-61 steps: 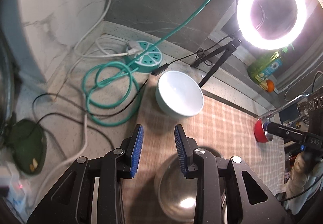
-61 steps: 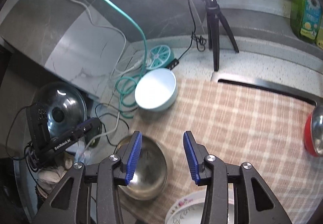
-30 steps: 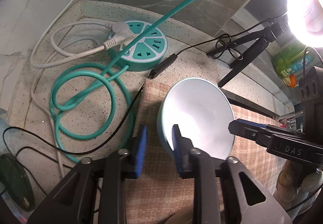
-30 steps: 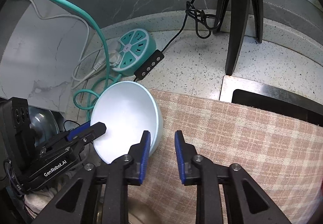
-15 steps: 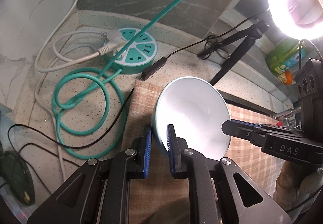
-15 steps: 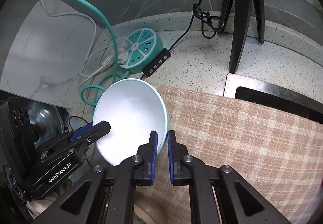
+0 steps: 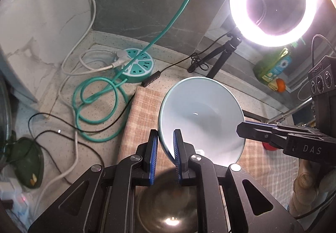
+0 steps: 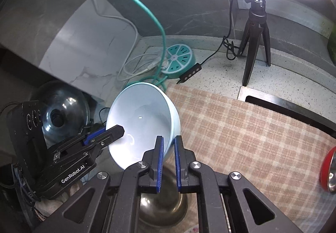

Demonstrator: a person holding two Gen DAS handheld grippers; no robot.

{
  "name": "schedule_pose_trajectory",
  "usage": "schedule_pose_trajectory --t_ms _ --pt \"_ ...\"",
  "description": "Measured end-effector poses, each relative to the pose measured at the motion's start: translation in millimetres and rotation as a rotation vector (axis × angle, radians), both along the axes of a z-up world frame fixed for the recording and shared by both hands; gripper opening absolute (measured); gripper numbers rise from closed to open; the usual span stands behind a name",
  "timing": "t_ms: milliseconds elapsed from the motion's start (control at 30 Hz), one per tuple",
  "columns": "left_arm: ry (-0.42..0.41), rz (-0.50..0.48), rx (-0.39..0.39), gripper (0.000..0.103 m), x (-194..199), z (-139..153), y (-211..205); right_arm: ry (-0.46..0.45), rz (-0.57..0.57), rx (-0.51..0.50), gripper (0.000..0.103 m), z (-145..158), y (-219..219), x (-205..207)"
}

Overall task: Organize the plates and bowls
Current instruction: 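Lift the light-blue bowl and lower it into the large steel bowl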

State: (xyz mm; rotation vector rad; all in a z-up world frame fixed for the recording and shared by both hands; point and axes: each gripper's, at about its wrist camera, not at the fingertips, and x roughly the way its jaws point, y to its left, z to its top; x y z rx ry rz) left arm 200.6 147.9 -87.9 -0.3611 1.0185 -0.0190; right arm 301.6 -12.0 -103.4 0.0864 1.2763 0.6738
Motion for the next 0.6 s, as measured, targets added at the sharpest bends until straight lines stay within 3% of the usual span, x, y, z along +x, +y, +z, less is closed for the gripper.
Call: schedule_pose_trajectory --t_ms 233,600 --pt "-0.002 0.019 0.009 0.013 -48.5 0.7 -8.9 0.005 0.069 -0.031 0.009 -2.4 -3.5 -44.9" --pt "0.073 0.028 0.015 0.013 -84.9 -38.3 -24.3 0.044 0.123 -0.134 0.009 -49.7 -2.6 -84.3"
